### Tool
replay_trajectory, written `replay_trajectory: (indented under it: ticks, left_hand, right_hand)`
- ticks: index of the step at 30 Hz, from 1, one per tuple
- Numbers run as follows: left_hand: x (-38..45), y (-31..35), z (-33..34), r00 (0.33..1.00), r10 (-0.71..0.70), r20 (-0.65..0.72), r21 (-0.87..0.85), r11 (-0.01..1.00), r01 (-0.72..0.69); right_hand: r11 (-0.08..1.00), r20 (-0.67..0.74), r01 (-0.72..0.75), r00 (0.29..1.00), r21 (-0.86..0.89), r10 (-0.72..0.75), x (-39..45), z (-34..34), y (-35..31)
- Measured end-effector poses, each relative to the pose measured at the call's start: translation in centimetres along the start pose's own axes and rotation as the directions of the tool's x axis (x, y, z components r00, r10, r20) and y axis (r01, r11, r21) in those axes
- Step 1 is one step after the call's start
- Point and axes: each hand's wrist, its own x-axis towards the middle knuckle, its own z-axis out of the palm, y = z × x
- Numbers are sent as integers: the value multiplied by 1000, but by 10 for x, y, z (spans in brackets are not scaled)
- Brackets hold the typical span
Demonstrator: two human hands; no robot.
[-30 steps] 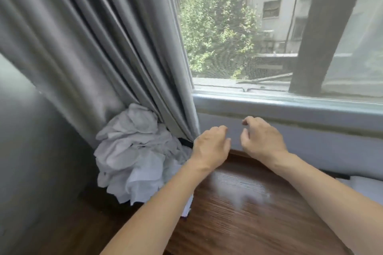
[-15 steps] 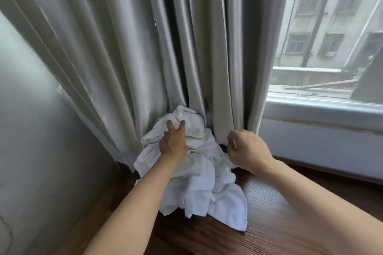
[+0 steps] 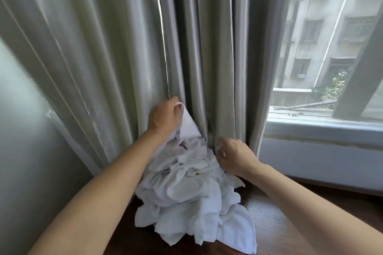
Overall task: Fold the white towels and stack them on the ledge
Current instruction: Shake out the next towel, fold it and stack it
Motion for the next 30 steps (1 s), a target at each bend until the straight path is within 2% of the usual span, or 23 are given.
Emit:
replay_trajectory:
  ticks: [3, 7, 10, 13, 15, 17, 19, 21, 23, 26, 28, 30]
  left_hand:
    - [20, 22, -43, 991, 37, -125, -92, 995, -49]
    - [32, 65, -89, 971, 12, -238, -302, 950, -86]
    - [30, 98, -109, 951, 28, -307, -442, 881, -168]
    - [24, 114, -113, 932, 72, -357, -531, 805, -265]
    - [22, 112, -104, 964, 73, -257, -570, 794, -212]
    - [20, 106, -88, 998, 24, -53, -573, 818, -50]
    - [15, 107, -74, 993, -26, 116, -619, 780, 93]
    - [15, 120, -66, 982, -28, 188, -741, 652, 160]
    - [21, 143, -67, 980, -19, 198, -829, 531, 177]
    - [37, 178, -73, 976, 13, 218, -861, 474, 186]
    - [48, 197, -71, 948, 142, 286, -871, 450, 195]
    - [55, 216, -63, 913, 305, 270, -924, 349, 157]
  right_hand:
    - [986, -94, -17, 995, 167, 33, 23, -24, -27]
    - [961, -88, 21, 996, 276, 3, 49, -67, -67]
    - [920, -236, 122, 971, 373, -33, 66, -84, -81]
    - [880, -358, 161, 934, 446, 11, 79, -107, -79]
    - [829, -366, 164, 929, 534, 52, 81, -130, -72]
    - [860, -444, 208, 896, 467, 24, 77, -156, -65]
    - [865, -493, 236, 870, 442, 15, 65, -182, -62]
    - [862, -456, 229, 890, 452, 3, 52, -207, -62]
    - [897, -314, 172, 948, 407, -39, 38, -227, -57]
    - [932, -113, 148, 987, 331, -116, 19, -246, -35]
    - [928, -22, 113, 993, 355, -113, 5, -255, -16]
    - [926, 7, 80, 996, 369, -88, -13, -266, 2]
